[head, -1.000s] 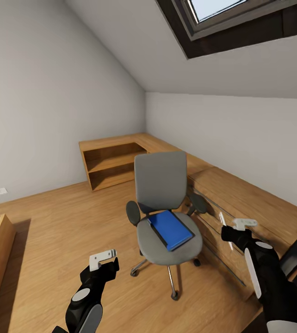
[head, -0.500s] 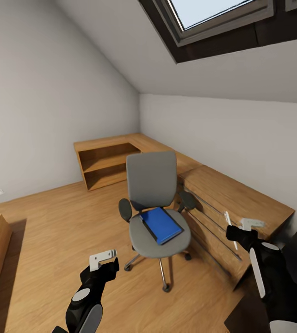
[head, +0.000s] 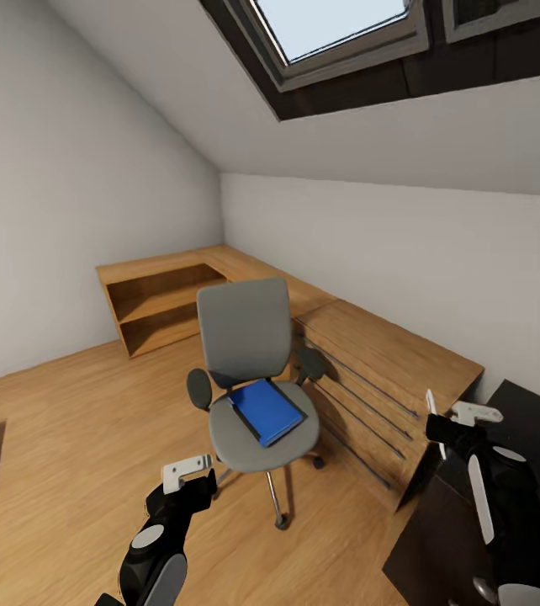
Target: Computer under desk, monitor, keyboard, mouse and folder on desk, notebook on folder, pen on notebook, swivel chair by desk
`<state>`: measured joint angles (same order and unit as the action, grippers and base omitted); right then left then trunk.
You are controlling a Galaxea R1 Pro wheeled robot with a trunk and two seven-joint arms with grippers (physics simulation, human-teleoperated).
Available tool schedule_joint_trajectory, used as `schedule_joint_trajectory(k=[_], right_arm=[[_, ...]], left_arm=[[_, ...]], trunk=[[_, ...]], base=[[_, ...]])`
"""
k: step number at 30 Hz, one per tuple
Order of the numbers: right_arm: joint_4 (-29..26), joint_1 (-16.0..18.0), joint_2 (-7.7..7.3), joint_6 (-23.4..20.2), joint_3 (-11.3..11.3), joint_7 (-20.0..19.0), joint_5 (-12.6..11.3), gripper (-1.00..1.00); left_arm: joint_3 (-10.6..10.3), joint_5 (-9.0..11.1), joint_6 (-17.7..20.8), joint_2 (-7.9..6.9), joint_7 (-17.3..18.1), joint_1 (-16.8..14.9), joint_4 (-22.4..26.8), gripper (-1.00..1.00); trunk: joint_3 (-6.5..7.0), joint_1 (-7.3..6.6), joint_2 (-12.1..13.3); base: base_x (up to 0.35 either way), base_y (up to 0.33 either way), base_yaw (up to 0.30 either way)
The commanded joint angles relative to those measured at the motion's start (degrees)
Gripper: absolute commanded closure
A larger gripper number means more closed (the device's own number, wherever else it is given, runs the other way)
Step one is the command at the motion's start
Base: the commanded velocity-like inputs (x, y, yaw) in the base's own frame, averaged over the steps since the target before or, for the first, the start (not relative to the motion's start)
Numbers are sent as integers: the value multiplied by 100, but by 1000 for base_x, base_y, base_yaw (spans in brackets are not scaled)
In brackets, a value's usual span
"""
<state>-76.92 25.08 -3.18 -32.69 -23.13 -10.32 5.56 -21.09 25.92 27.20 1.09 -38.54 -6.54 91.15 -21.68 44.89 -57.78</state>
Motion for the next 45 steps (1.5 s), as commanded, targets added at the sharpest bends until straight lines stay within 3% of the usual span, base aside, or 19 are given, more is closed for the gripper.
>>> schedule_joint_trajectory(k=[1,7,15,26,35,45], right_arm=[[-5,5,1,-27,-19,-49,51,100],[8,5,-5,-26,-55,-49,51,100],[14,5,-7,-26,-54,-48,51,100],[158,5,-25,21,-57,-22,58,100],[478,7,-43,34,-49,570,71,100],[681,14,-44,43,-27,685,83,100]], left_arm=[[-7,45,14,-1,-48,-5,8,-100],[-5,45,14,-3,-48,-5,8,-100],[-1,49,18,-3,-48,-5,8,-100],[-3,36,15,-12,-48,-5,-89,-100],[-18,28,14,-12,-48,-5,-131,-100],[-56,27,13,-12,-48,-5,-136,-100]], trunk=[[12,-22,36],[119,-154,277],[119,-154,277],[119,-154,277],[119,-154,277],[119,-154,277]], base=[[0,0,-262],[0,0,-262],[0,0,-235],[1,-42,-31],[79,-249,-1],[182,-106,0]])
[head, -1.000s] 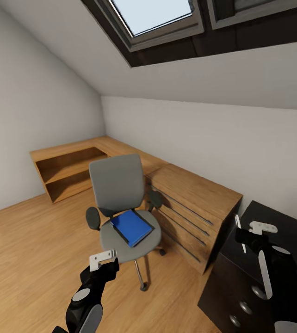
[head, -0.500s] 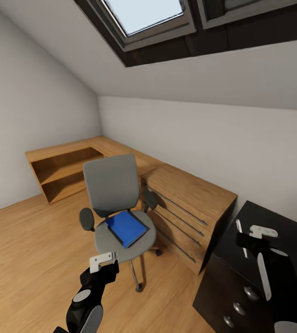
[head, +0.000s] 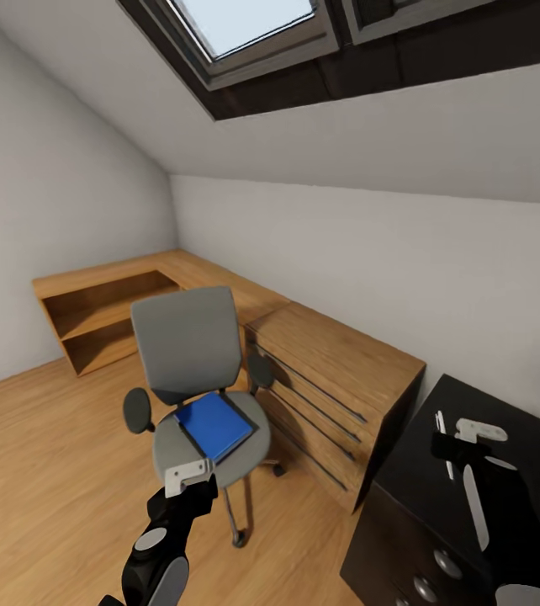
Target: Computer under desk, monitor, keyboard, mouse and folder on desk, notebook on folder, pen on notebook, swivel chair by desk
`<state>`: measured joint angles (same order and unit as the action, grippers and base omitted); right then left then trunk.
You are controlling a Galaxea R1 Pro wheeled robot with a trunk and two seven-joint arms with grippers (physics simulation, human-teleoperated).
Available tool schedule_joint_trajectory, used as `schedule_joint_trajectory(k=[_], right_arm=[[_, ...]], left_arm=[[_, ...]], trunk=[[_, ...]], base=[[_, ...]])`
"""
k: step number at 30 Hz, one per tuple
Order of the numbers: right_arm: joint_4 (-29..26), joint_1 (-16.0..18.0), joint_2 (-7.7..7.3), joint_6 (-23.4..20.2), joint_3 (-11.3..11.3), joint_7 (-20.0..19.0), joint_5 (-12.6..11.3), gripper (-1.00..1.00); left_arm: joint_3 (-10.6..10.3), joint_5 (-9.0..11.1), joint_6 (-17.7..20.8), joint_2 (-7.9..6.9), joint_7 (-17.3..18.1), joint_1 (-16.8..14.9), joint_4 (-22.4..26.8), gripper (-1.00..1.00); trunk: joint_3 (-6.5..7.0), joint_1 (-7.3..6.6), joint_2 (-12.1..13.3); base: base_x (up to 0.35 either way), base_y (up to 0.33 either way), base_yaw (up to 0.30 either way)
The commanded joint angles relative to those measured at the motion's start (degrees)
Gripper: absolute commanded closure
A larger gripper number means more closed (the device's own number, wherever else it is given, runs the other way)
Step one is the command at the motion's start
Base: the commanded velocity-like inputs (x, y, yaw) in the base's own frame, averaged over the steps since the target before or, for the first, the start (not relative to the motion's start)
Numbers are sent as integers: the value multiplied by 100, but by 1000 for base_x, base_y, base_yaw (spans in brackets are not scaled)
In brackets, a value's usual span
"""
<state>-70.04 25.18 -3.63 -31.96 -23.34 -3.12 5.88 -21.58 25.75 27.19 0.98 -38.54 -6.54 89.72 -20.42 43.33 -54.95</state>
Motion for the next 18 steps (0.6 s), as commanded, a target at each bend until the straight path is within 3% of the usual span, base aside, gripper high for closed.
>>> schedule_joint_trajectory(k=[1,9,18], right_arm=[[4,4,1,-31,-3,-30,51,100],[439,33,-11,-4,5,0,56,100],[1141,118,-205,262,5,12,89,100]], left_arm=[[-8,44,14,-1,-48,-5,6,-100],[-13,44,15,-1,-48,-5,2,-100],[-13,42,15,-1,-48,-5,3,-100]], trunk=[[-7,2,-5],[-7,2,-5],[-7,2,-5]], base=[[94,-20,0],[31,-7,0],[2,0,0]])
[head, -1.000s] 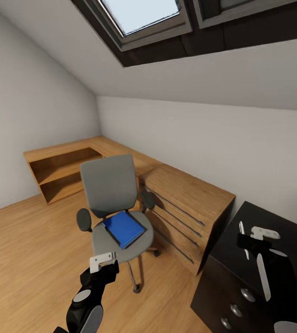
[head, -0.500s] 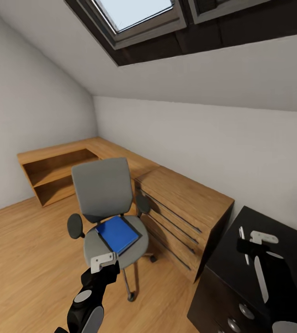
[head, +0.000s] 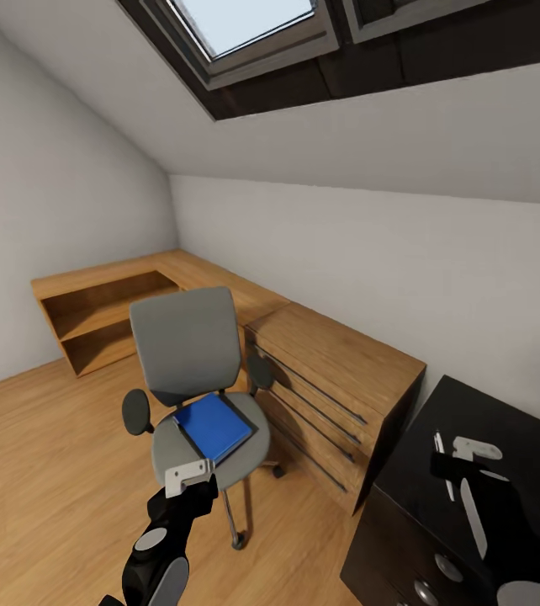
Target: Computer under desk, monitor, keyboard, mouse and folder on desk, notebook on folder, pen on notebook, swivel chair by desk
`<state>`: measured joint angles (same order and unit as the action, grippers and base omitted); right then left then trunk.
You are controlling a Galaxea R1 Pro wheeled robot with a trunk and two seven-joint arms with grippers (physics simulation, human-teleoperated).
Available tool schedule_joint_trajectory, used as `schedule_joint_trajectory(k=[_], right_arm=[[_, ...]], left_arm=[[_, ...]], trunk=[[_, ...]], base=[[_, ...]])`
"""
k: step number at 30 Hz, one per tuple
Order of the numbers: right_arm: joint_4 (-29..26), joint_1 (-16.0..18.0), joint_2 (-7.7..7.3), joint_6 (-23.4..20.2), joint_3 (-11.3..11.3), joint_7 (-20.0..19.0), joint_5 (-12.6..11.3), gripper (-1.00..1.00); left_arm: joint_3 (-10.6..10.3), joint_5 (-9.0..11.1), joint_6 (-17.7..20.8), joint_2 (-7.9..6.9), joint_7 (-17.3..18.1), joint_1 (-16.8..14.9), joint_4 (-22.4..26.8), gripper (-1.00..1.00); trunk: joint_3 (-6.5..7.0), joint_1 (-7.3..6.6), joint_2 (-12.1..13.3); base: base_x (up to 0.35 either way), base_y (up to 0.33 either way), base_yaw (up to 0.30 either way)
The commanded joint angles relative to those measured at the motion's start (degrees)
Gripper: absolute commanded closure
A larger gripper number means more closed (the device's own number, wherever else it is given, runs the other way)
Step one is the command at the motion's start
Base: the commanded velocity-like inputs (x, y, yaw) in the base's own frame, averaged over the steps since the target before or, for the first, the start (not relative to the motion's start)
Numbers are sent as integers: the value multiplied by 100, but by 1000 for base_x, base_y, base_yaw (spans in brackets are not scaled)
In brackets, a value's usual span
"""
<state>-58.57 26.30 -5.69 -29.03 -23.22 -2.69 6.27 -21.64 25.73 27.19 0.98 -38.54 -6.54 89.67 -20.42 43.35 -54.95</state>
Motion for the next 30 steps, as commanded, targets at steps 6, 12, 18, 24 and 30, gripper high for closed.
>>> schedule_joint_trajectory(k=[6,12,18,24,30], right_arm=[[415,149,-76,213,-7,-25,59,100],[1347,485,-279,885,-7,225,59,100],[2220,792,-421,1499,-7,446,61,100],[3804,1451,-623,2464,-7,720,86,100],[4149,1599,-657,2624,-7,779,180,100]], left_arm=[[-15,44,14,-1,-48,-5,7,-100],[-66,46,14,-1,-48,-5,7,-100],[-74,46,14,-1,-48,-5,6,-100],[-77,46,14,-1,-48,-5,6,-100],[-124,46,14,-1,-48,-5,6,-100]], trunk=[[-7,1,-5],[-7,1,-5],[-7,1,-5],[-7,1,-5],[-7,1,-5]], base=[[0,0,0],[0,0,0],[0,0,0],[0,0,0],[0,0,0]])
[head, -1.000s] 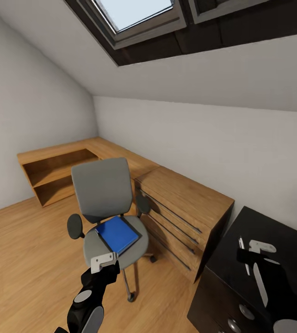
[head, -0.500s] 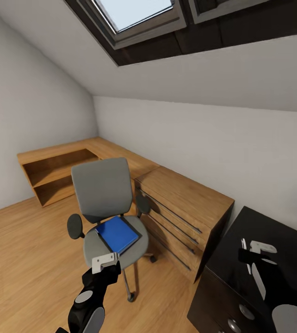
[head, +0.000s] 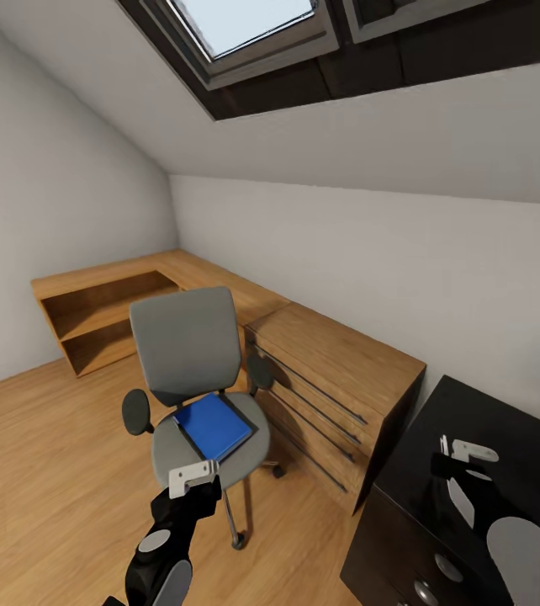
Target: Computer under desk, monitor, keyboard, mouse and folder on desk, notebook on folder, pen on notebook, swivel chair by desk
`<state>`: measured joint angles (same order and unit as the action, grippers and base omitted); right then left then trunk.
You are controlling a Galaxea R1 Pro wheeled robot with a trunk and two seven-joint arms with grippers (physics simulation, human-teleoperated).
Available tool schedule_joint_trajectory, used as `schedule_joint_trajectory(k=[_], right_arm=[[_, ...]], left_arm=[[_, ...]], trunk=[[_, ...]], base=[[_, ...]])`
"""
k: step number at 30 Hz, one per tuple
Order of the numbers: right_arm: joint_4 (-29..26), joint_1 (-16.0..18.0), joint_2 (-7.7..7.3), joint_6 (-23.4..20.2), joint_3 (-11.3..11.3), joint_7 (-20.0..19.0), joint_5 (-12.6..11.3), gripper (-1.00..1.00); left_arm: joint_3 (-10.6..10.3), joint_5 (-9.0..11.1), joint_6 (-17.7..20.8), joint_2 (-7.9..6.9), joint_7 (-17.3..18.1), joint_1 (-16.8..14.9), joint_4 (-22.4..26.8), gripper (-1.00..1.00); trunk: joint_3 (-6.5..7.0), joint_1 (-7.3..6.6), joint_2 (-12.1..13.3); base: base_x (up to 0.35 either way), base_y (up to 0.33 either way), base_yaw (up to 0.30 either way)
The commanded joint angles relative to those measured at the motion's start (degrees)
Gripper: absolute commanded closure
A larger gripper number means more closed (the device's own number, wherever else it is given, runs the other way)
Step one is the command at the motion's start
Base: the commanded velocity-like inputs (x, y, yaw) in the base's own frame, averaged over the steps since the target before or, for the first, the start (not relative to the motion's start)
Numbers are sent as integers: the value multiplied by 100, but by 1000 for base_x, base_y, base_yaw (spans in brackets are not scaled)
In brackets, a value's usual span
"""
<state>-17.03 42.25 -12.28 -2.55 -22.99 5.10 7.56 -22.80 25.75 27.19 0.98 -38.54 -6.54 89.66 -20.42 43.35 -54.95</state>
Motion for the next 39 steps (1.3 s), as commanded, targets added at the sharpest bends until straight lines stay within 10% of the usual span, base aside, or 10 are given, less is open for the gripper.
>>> schedule_joint_trajectory(k=[1,23,24,39], right_arm=[[15,12,1,-16,-30,2,58,100],[50,29,6,-9,-30,8,71,100],[50,29,6,-9,-30,8,71,-100],[2,22,11,56,-30,3,63,-100]], left_arm=[[-20,44,14,-1,-48,-5,7,-100],[-40,48,5,-1,-48,-5,7,-100],[-40,49,5,-1,-48,-5,7,-100],[-40,53,13,-1,-48,-5,7,-100]], trunk=[[-7,1,-5],[-7,1,-5],[-7,1,-5],[-7,1,-5]], base=[[0,0,0],[0,66,0],[0,3,0],[0,0,0]])
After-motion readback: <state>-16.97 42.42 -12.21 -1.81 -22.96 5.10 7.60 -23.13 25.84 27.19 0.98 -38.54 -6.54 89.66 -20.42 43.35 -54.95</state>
